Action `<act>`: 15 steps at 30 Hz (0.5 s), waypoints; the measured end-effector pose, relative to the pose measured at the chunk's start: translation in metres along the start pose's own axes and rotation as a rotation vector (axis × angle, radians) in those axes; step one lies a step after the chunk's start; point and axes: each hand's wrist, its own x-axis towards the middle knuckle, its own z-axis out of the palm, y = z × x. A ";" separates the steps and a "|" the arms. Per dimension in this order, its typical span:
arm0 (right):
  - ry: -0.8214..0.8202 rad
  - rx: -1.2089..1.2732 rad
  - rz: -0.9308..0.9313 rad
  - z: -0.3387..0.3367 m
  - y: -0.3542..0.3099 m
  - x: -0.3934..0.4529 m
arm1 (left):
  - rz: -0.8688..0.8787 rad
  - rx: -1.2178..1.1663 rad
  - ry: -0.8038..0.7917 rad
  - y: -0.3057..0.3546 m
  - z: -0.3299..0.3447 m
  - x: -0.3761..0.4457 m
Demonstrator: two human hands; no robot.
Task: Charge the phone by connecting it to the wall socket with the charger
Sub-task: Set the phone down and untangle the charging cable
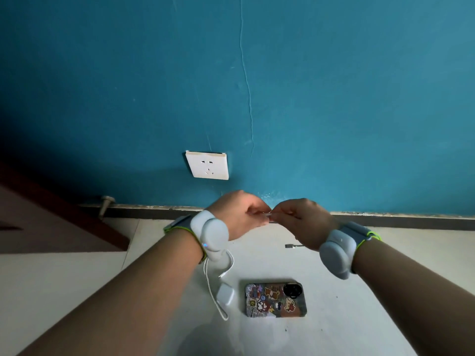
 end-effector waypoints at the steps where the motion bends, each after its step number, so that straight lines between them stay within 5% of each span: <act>1: -0.005 0.018 0.005 0.000 -0.001 0.000 | 0.015 0.004 -0.012 0.002 0.001 0.000; 15: 0.023 0.051 0.140 -0.019 0.020 -0.008 | -0.254 -0.032 0.077 -0.054 -0.039 -0.015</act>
